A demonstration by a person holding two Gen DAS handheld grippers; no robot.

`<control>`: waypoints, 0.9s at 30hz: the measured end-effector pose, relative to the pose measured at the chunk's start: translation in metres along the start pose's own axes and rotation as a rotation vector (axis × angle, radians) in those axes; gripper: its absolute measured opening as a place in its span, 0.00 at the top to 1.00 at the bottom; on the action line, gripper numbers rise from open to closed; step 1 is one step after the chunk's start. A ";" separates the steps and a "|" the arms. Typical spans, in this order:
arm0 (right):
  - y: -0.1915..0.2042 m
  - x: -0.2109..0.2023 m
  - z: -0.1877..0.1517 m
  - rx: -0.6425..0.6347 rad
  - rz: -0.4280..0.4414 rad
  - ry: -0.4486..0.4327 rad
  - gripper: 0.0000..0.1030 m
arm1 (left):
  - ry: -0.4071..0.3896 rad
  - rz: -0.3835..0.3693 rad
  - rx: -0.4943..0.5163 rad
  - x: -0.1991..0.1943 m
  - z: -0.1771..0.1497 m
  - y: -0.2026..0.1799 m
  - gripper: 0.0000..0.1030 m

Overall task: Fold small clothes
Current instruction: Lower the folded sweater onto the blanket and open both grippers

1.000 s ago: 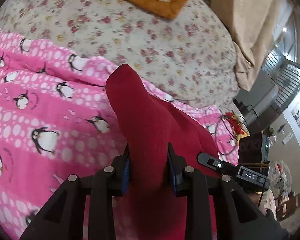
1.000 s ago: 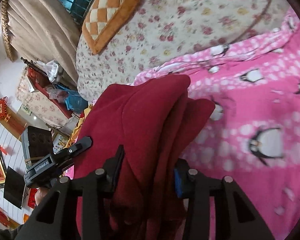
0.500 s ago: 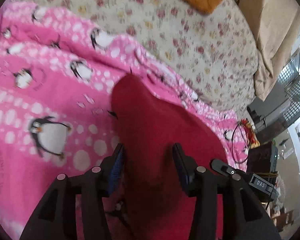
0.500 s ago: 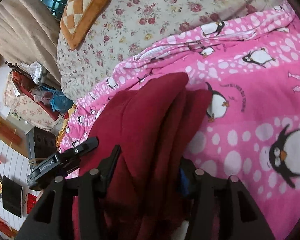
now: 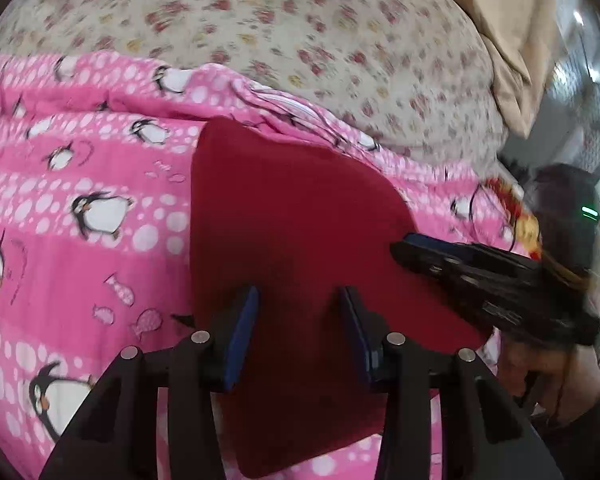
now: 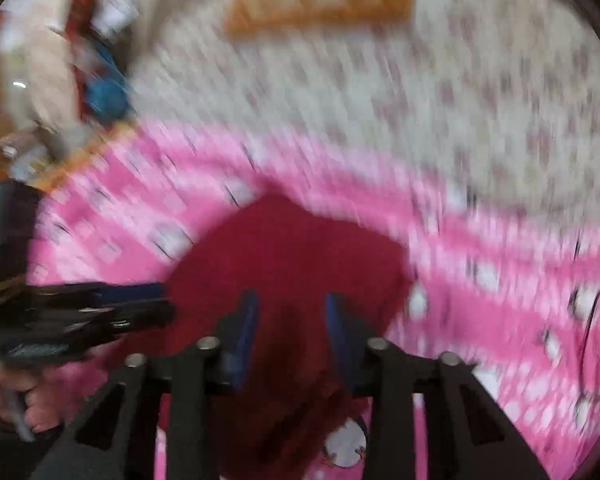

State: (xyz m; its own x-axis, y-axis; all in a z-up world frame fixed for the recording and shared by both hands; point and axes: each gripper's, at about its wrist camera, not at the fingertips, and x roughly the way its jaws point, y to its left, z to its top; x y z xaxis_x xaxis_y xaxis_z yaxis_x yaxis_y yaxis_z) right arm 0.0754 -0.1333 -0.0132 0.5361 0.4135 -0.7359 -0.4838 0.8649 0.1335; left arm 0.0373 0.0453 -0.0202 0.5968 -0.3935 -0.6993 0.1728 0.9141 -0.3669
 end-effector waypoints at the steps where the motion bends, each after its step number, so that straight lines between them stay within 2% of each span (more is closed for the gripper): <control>1: -0.012 0.013 -0.008 0.044 -0.006 0.028 0.77 | -0.005 0.005 0.009 -0.001 0.000 -0.003 0.68; 2: -0.023 0.015 -0.012 0.085 0.004 -0.003 0.77 | -0.014 0.000 0.008 -0.005 -0.001 -0.003 0.68; 4: -0.034 0.010 -0.010 0.157 0.042 -0.002 0.79 | -0.036 -0.034 -0.016 -0.016 -0.004 -0.001 0.68; 7: -0.017 -0.016 -0.007 0.080 -0.002 -0.037 0.79 | -0.076 -0.069 -0.032 -0.040 -0.015 -0.006 0.68; 10: 0.010 -0.051 -0.010 -0.027 0.034 -0.100 0.79 | -0.074 -0.073 -0.011 -0.046 -0.027 -0.016 0.68; 12: 0.023 -0.054 -0.015 -0.093 0.050 -0.073 0.79 | -0.005 -0.025 -0.011 -0.028 -0.034 -0.017 0.68; 13: 0.026 -0.046 -0.021 -0.115 0.043 -0.030 0.79 | 0.046 0.000 -0.013 -0.014 -0.038 -0.015 0.68; 14: 0.027 -0.030 -0.029 -0.128 0.022 0.047 0.79 | 0.038 0.022 0.005 -0.009 -0.041 -0.017 0.67; 15: 0.026 -0.016 -0.038 -0.127 0.006 0.112 0.80 | 0.020 0.052 0.033 -0.009 -0.041 -0.023 0.65; 16: 0.025 -0.010 -0.046 -0.117 0.005 0.107 0.80 | 0.020 0.065 0.048 -0.008 -0.042 -0.027 0.62; 17: 0.025 -0.013 -0.049 -0.108 -0.001 0.067 0.80 | 0.013 0.060 0.057 -0.008 -0.043 -0.030 0.55; 21: 0.030 -0.036 -0.045 -0.093 -0.033 0.070 0.80 | -0.011 0.032 0.051 -0.010 -0.045 -0.030 0.43; 22: 0.028 -0.043 -0.045 -0.067 -0.045 0.058 0.77 | -0.008 0.025 0.047 -0.009 -0.043 -0.030 0.40; 24: 0.023 -0.059 -0.051 -0.011 -0.056 0.040 0.68 | -0.010 0.007 0.029 -0.007 -0.042 -0.034 0.25; 26: 0.022 -0.072 -0.064 0.015 -0.095 0.047 0.59 | -0.033 -0.005 0.008 -0.005 -0.043 -0.037 0.14; 27: 0.022 -0.073 -0.071 0.025 -0.120 0.056 0.55 | -0.062 -0.001 -0.009 -0.005 -0.046 -0.039 0.12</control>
State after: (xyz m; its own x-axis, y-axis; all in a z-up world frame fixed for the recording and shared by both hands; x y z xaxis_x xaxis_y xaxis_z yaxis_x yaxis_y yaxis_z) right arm -0.0236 -0.1651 -0.0037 0.5494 0.2907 -0.7834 -0.4008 0.9143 0.0582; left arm -0.0079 0.0070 -0.0306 0.6440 -0.3876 -0.6595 0.1664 0.9125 -0.3737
